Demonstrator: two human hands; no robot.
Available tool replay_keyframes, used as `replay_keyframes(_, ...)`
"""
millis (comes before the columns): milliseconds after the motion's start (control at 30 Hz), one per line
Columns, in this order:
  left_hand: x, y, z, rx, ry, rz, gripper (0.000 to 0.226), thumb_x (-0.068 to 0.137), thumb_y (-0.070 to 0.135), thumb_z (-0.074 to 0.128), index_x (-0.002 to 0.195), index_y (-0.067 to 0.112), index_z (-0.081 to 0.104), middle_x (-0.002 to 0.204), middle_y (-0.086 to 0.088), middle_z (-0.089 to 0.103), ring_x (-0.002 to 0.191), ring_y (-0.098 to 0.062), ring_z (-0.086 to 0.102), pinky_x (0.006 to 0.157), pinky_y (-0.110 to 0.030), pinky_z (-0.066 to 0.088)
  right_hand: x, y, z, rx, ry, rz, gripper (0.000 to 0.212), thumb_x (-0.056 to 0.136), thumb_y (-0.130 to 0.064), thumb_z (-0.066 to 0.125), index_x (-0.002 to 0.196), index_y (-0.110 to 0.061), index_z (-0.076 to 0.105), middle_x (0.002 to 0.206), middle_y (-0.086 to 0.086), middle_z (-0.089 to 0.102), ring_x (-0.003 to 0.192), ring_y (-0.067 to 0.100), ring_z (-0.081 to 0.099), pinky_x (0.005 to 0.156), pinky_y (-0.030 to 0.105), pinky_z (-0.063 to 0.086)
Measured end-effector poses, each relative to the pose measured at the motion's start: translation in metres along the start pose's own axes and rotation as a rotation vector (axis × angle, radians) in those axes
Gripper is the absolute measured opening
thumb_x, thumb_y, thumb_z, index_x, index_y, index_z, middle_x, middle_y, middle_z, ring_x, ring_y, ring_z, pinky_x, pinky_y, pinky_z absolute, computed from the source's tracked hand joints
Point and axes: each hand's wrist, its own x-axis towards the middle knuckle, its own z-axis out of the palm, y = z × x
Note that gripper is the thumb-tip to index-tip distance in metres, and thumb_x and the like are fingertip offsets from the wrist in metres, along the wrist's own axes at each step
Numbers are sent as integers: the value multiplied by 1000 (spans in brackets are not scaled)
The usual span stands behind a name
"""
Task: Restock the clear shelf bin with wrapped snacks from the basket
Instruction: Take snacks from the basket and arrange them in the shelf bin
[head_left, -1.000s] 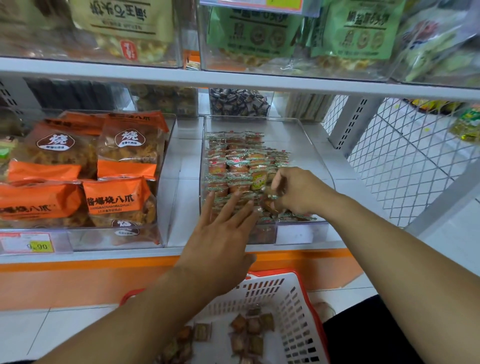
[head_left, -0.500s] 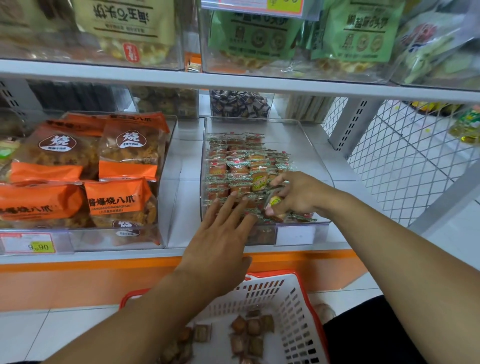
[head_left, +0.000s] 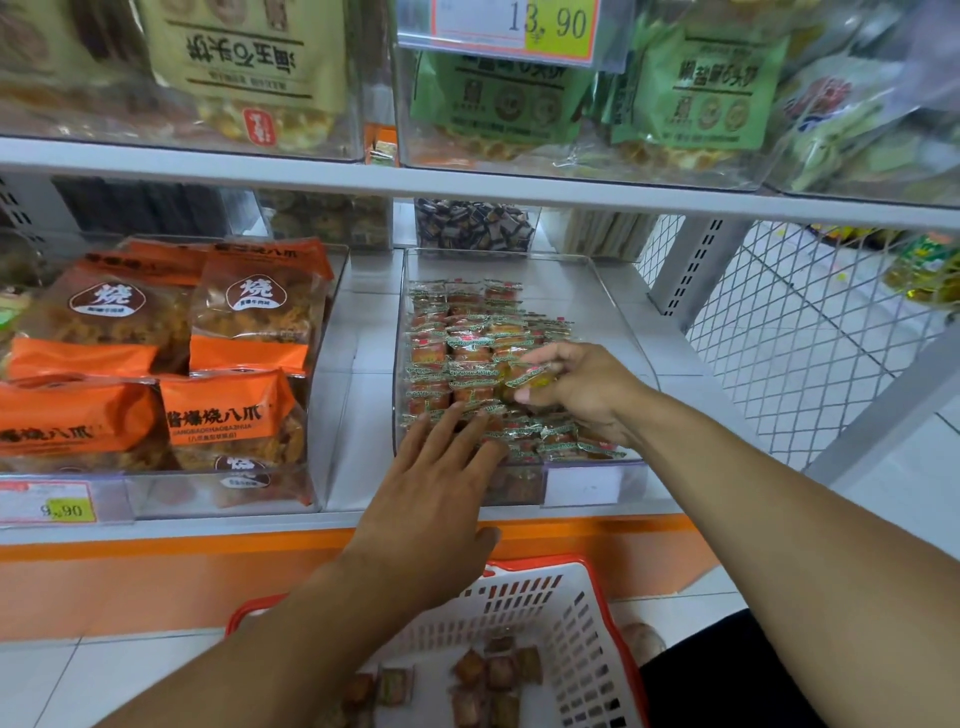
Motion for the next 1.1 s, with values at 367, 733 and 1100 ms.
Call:
replay_keyframes(367, -1, -3, 4, -16, 11, 13, 76, 87, 50, 56, 151, 34, 18, 168, 4, 3, 152, -15, -19, 115, -36, -23, 5, 8, 3, -76, 69, -15, 52, 74, -10, 86, 119, -10, 59, 106, 15, 68, 99, 32, 68, 98, 48, 52)
replay_keyframes(733, 0, -3, -3, -77, 82, 36, 67, 91, 48, 55, 150, 33, 28, 168, 6, 8, 154, -14, -15, 121, -36, -14, 9, 17, 6, -162, 59, -69, 58, 66, -7, 90, 105, -24, 51, 80, -2, 69, 80, 18, 68, 83, 40, 55)
replay_keyframes(1100, -14, 10, -13, -247, 313, 104, 21, 88, 23, 69, 108, 22, 67, 114, 9, 64, 116, -14, 52, 97, -33, 45, -6, 4, -6, -295, 133, -157, 56, 74, -12, 85, 116, -28, 52, 95, -5, 60, 84, 12, 63, 68, 26, 51)
